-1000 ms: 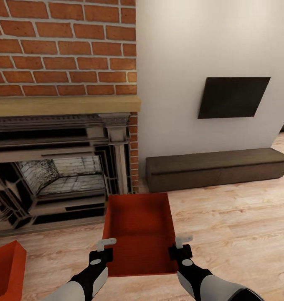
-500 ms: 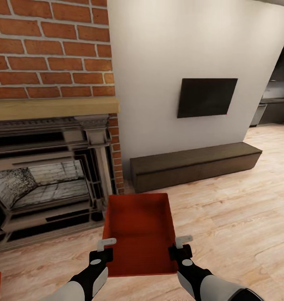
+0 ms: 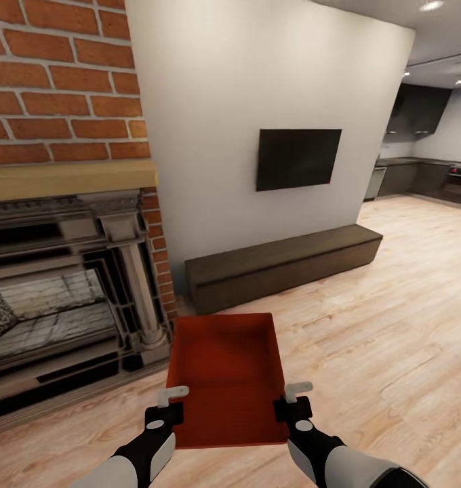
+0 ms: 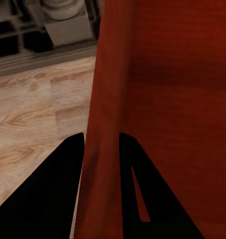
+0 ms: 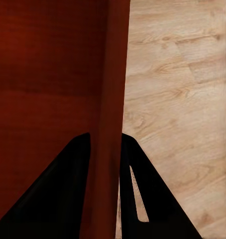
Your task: Move the two storage containers from the living room to the garage. In the garage, place one container on the floor and stack the other container on top of it (either order is fine).
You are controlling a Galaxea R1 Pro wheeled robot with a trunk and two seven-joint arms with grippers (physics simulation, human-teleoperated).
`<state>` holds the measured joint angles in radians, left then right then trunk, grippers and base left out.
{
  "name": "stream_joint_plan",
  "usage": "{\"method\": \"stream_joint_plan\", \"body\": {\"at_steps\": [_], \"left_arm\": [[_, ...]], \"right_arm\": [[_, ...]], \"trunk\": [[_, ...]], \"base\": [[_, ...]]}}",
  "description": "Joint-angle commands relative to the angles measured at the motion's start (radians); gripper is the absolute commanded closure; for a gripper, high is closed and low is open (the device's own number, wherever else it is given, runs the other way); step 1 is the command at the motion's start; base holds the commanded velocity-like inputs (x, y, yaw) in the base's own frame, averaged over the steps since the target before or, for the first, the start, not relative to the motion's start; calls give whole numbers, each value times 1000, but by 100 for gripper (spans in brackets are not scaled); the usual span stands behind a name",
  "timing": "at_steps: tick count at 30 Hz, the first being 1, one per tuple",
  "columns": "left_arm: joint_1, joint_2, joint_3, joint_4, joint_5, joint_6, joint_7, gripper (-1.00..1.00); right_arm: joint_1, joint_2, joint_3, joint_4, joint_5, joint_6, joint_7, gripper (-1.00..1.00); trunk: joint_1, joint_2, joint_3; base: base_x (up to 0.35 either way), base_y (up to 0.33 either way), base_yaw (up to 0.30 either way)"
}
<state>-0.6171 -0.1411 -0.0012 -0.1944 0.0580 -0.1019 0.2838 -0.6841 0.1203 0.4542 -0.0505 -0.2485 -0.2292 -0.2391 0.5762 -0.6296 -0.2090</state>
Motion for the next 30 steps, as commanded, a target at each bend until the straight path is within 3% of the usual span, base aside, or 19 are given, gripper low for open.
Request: {"method": "stream_joint_plan", "body": {"at_steps": [1,7,30], "left_arm": [[0,14,-5,1,2,-5,32,100],[0,14,-5,0,2,-5,32,100],[0,15,-5,0,2,-5,32,100]], "right_arm": [[-2,1,-86,-34,5,1,-2,100],[-2,1,-86,-34,5,2,-2,100],[-2,1,-85,-34,5,1,-2,100]], "trunk": [[0,-1,-1],[0,-1,1],[0,-1,34]], "base": [[0,0,-281],[0,0,-139],[0,0,-3]]}}
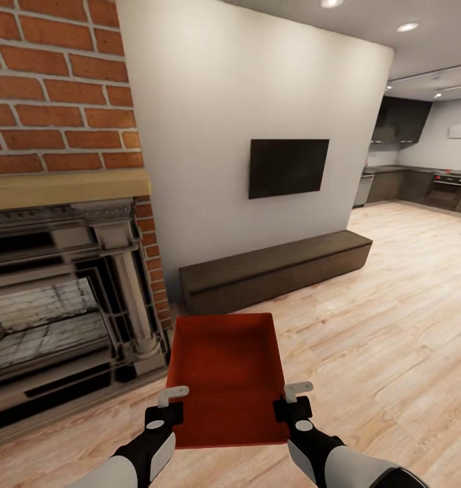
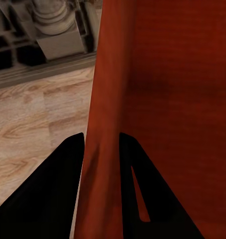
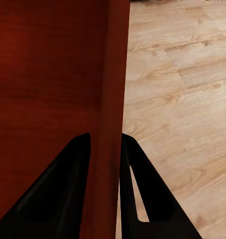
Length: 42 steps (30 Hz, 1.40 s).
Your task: Move the two storage containers from the living room to the garage. In the garage, place one container on the floor and stack the other container on top of it (either order is fine).
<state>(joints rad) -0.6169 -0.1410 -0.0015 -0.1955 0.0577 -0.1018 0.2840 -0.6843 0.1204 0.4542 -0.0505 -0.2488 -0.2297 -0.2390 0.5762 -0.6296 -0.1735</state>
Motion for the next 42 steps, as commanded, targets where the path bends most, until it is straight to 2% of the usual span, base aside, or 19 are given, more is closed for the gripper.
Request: {"method": "stream_joint_plan", "body": {"at_steps": [1,42], "left_arm": [[0,15,-5,1,2,-5,32,100],[0,15,-5,1,2,-4,32,100]], "right_arm": [[-1,1,-86,-34,5,1,-2,100],[-1,1,-86,-34,5,2,-2,100]], "trunk": [[0,-1,0],[0,-1,64]], "base": [[0,0,0],[0,0,-71]]}}
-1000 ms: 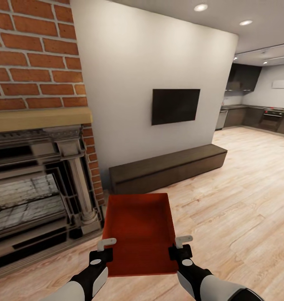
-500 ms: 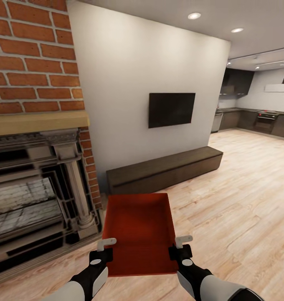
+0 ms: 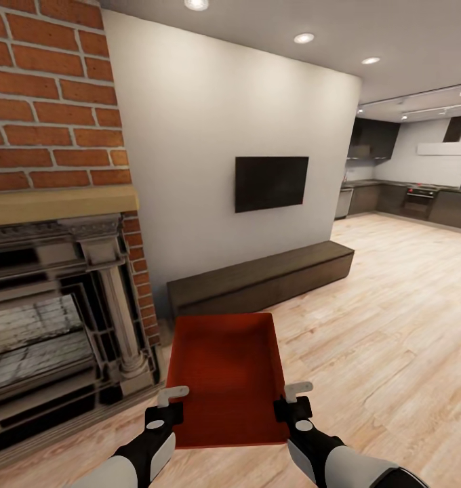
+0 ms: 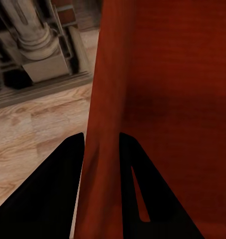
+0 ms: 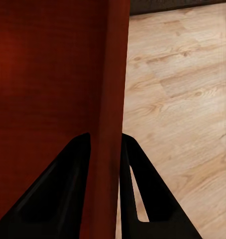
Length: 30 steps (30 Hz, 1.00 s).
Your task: Move the two storage containers from the living room to the garage. In the garage, place one container on the floor and stack the other container on top of it (either order is fine).
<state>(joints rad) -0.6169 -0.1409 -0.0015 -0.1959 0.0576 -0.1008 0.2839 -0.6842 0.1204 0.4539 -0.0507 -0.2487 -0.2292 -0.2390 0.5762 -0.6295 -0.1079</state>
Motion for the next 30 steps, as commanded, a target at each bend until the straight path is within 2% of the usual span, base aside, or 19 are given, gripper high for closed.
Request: {"method": "stream_joint_plan", "body": {"at_steps": [1,30], "left_arm": [[0,15,-5,1,2,-5,32,100],[0,14,-5,1,2,-5,32,100]], "right_arm": [[-2,1,-85,-34,5,1,-2,100],[-2,1,-85,-34,5,1,-2,100]], "trunk": [[0,-2,0],[0,-2,45]], "base": [[0,0,-83],[0,0,-83]]}}
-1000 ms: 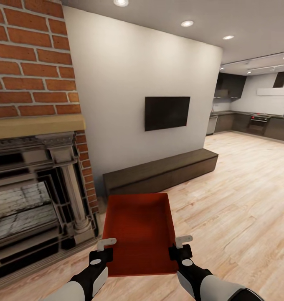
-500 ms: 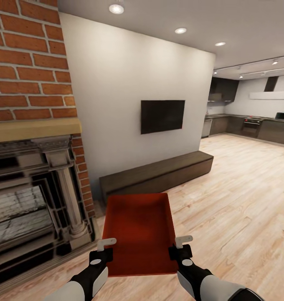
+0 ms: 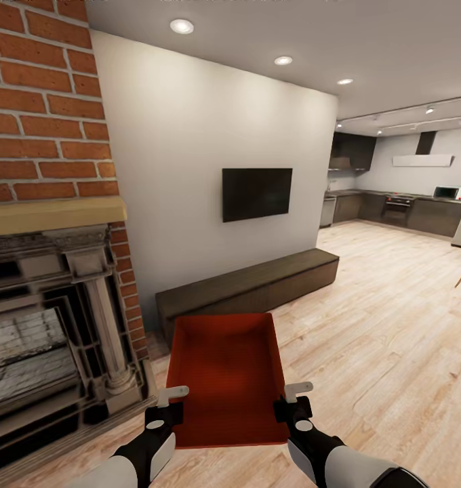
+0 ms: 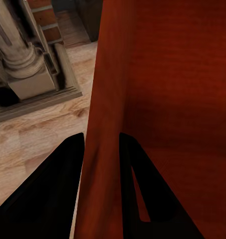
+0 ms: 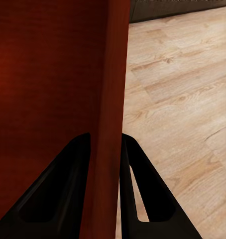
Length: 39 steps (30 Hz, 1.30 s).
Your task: Move the two storage containers from the living room to the garage. In the garage, place one container on the floor and stack the other container on top of it (either order is fine).
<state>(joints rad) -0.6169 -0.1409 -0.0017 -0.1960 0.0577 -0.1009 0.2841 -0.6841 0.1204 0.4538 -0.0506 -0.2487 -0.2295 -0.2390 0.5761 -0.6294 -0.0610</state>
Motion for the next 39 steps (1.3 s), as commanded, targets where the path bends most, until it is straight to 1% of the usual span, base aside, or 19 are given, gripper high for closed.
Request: {"method": "stream_joint_plan", "body": {"at_steps": [1,19,39], "left_arm": [[0,14,-4,1,2,-5,32,100],[0,14,-4,1,2,-5,32,100],[0,15,-4,1,2,-6,32,100]], "right_arm": [[-2,1,-85,-34,5,1,-2,100],[-2,1,-85,-34,5,2,-2,100],[-2,1,-86,-34,5,3,-2,100]], "trunk": [[0,-2,0],[0,-2,26],[0,-2,28]], "base": [[0,0,-83],[0,0,-60],[0,0,0]]}}
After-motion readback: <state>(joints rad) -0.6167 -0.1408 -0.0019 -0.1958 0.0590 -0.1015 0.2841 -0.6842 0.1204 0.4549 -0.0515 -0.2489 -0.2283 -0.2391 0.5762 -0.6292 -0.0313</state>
